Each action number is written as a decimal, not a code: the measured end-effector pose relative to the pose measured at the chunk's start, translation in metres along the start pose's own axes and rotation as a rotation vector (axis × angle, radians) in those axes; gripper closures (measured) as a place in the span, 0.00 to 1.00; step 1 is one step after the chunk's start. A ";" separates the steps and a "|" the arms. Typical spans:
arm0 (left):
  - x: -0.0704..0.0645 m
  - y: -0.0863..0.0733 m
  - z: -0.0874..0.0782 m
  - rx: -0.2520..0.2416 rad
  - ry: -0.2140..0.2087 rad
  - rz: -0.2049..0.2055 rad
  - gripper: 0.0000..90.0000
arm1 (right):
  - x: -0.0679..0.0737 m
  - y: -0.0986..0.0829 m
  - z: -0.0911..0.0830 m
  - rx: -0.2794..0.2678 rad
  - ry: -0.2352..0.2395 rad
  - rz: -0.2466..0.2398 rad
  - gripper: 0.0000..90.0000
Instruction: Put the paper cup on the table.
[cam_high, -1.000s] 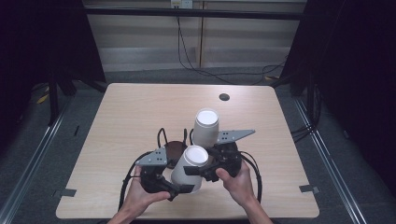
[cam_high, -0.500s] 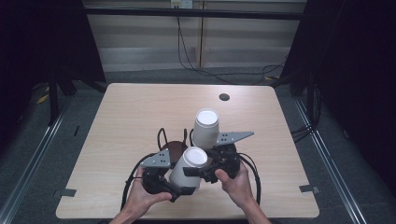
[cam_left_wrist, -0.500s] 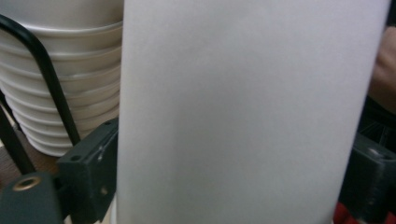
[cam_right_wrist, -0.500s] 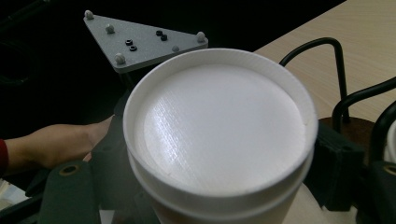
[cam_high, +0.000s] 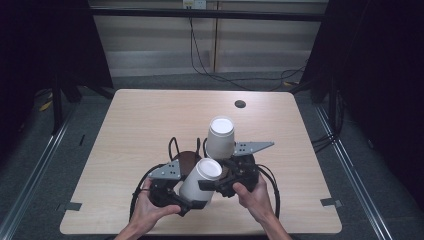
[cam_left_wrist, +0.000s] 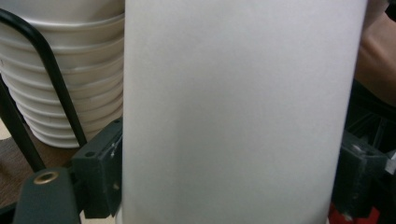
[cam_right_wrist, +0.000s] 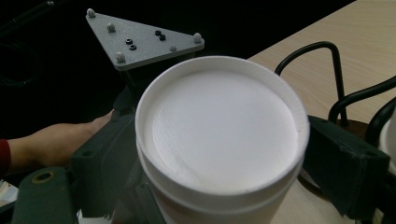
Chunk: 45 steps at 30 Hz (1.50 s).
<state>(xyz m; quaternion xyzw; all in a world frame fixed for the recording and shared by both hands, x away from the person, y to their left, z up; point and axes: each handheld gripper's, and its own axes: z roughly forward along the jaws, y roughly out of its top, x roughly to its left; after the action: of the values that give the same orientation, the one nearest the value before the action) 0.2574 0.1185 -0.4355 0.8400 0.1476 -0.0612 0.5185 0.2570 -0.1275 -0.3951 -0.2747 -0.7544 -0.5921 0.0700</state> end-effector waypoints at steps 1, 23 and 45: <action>0.000 0.000 -0.001 0.008 -0.001 -0.001 0.17 | 0.000 0.000 -0.001 -0.003 -0.001 0.001 0.16; 0.006 0.004 -0.020 0.108 0.006 -0.021 0.18 | -0.009 -0.006 -0.018 0.035 0.020 -0.006 0.15; 0.010 0.024 -0.030 0.300 0.037 0.061 0.18 | -0.011 -0.007 -0.022 0.188 0.014 -0.072 0.16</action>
<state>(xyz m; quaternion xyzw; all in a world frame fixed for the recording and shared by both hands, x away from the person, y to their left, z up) 0.2730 0.1369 -0.4039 0.9131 0.1209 -0.0511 0.3860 0.2585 -0.1525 -0.3994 -0.2354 -0.8156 -0.5226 0.0794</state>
